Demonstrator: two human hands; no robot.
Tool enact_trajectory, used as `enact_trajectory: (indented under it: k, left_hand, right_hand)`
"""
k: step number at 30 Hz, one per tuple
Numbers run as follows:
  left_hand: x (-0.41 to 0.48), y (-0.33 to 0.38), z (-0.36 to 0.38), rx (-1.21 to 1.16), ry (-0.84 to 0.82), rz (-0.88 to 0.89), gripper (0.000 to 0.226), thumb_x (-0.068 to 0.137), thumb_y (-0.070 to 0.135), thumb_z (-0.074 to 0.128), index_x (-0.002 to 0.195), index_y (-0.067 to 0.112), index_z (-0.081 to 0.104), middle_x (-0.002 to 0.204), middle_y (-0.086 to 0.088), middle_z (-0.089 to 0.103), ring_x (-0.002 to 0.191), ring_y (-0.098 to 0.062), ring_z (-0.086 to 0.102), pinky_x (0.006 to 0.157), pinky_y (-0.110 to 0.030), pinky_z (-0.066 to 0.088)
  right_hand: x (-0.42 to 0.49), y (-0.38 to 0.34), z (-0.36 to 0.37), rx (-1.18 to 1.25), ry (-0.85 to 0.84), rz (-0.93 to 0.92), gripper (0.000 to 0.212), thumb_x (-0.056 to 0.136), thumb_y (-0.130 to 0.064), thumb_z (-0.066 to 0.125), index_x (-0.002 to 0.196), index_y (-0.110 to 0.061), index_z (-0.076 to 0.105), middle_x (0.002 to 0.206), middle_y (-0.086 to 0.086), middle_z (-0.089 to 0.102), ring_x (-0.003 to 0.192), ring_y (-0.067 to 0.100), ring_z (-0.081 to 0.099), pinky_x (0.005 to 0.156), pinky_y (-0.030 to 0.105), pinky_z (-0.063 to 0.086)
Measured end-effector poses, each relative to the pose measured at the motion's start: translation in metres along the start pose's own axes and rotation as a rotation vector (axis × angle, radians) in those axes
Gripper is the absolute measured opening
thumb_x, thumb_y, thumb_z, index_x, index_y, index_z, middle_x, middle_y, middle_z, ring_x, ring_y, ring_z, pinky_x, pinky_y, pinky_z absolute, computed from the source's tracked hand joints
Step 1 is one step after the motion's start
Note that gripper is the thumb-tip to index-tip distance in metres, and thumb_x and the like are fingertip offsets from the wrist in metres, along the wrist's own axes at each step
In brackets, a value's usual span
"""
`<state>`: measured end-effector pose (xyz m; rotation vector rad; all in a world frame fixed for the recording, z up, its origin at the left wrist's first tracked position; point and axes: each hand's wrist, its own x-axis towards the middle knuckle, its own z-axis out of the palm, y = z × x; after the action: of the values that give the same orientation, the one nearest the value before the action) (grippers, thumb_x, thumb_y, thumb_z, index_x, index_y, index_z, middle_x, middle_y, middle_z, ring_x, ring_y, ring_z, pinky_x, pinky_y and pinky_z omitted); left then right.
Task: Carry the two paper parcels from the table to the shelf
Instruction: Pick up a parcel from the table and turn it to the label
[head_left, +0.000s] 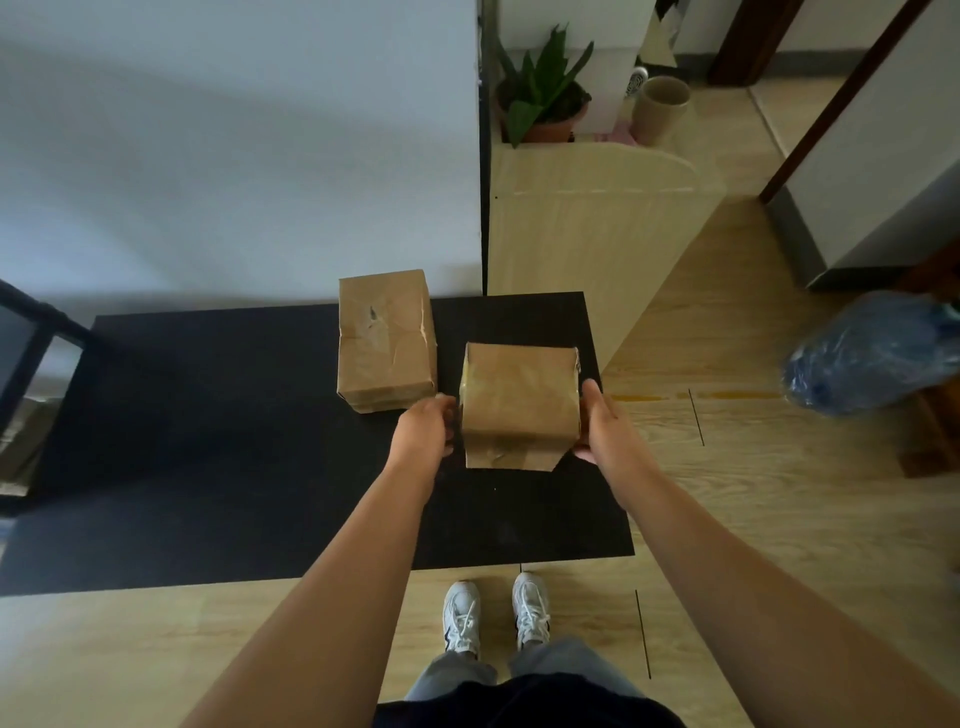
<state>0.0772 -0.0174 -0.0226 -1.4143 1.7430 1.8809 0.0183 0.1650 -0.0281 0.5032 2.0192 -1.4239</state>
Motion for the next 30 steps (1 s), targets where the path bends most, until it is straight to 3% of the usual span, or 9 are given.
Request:
enact_trajectory:
  k: [4,7,9,12,15,18,21,25,30]
  left_hand:
    - [-0.012,0.013,0.001,-0.065,-0.058,0.072,0.032,0.097,0.052,0.049,0.095,0.024,0.065,0.101,0.002,0.068,0.101,-0.020,0.064,0.101,-0.042,0.048]
    - [-0.018,0.017,0.005,0.072,-0.084,0.165,0.043,0.093,0.054,0.056,0.120,0.022,0.063,0.103,0.008,0.063,0.104,-0.017,0.061,0.103,-0.041,0.048]
    - [-0.018,0.018,0.007,0.120,-0.058,0.213,0.053,0.093,0.052,0.057,0.135,0.020,0.060,0.106,0.008,0.063,0.105,-0.016,0.061,0.102,-0.040,0.049]
    - [-0.022,0.020,0.008,0.136,-0.042,0.252,0.052,0.093,0.051,0.057,0.136,0.022,0.061,0.106,0.010,0.065,0.105,-0.014,0.061,0.095,-0.034,0.050]
    - [-0.028,0.027,0.010,0.102,-0.046,0.302,0.048,0.095,0.043,0.058,0.138,0.023,0.059,0.103,0.013,0.062,0.105,-0.011,0.056,0.088,-0.028,0.043]
    - [-0.029,0.034,0.011,0.069,-0.051,0.338,0.050,0.095,0.035,0.061,0.144,0.025,0.053,0.122,0.006,0.059,0.116,-0.015,0.052,0.094,-0.030,0.041]
    - [-0.027,0.032,0.011,0.108,-0.056,0.363,0.051,0.097,0.023,0.059,0.147,0.025,0.049,0.130,0.002,0.059,0.118,-0.016,0.052,0.094,-0.029,0.041]
    - [-0.022,0.015,0.009,0.190,-0.060,0.360,0.056,0.095,0.012,0.060,0.148,0.024,0.047,0.126,0.005,0.060,0.116,-0.014,0.055,0.085,-0.026,0.041]
    - [-0.019,0.001,0.011,0.221,-0.055,0.300,0.056,0.091,0.010,0.063,0.145,0.019,0.049,0.135,-0.001,0.060,0.114,-0.014,0.054,0.084,-0.026,0.042]
  right_hand:
    - [-0.006,-0.005,0.003,-0.038,-0.036,-0.037,0.055,0.102,-0.058,0.030,0.138,-0.022,0.051,0.133,0.007,0.058,0.125,0.028,0.055,0.108,0.049,0.044]
    - [-0.004,-0.012,0.001,-0.014,-0.001,-0.095,0.045,0.097,-0.066,0.033,0.111,-0.030,0.056,0.120,0.009,0.063,0.112,0.028,0.060,0.104,0.051,0.047]
    - [-0.004,-0.017,-0.001,-0.043,-0.023,-0.115,0.045,0.095,-0.066,0.038,0.109,-0.027,0.056,0.113,0.004,0.064,0.109,0.026,0.061,0.101,0.050,0.049]
    - [-0.004,-0.024,0.000,-0.123,-0.017,-0.165,0.047,0.098,-0.058,0.043,0.118,-0.019,0.059,0.112,0.001,0.063,0.106,0.022,0.060,0.096,0.042,0.050]
    - [-0.009,-0.034,-0.003,-0.107,0.012,-0.233,0.032,0.102,-0.046,0.043,0.114,-0.020,0.058,0.101,-0.004,0.059,0.095,0.015,0.056,0.080,0.031,0.042]
    - [-0.012,-0.043,-0.006,-0.079,0.028,-0.287,0.019,0.103,-0.036,0.044,0.108,-0.023,0.058,0.092,-0.011,0.057,0.085,0.006,0.053,0.077,0.030,0.038]
    - [-0.011,-0.040,-0.005,-0.123,-0.002,-0.308,0.023,0.102,-0.029,0.047,0.116,-0.022,0.063,0.105,-0.004,0.062,0.098,0.013,0.057,0.074,0.027,0.042]
    - [-0.006,-0.021,-0.003,-0.164,-0.042,-0.242,0.040,0.100,-0.024,0.052,0.139,-0.021,0.055,0.127,0.000,0.062,0.119,0.021,0.056,0.095,0.035,0.048]
    - [-0.008,-0.005,-0.002,-0.184,-0.056,-0.191,0.042,0.097,-0.016,0.057,0.138,-0.021,0.052,0.119,-0.003,0.060,0.115,0.018,0.056,0.089,0.031,0.045]
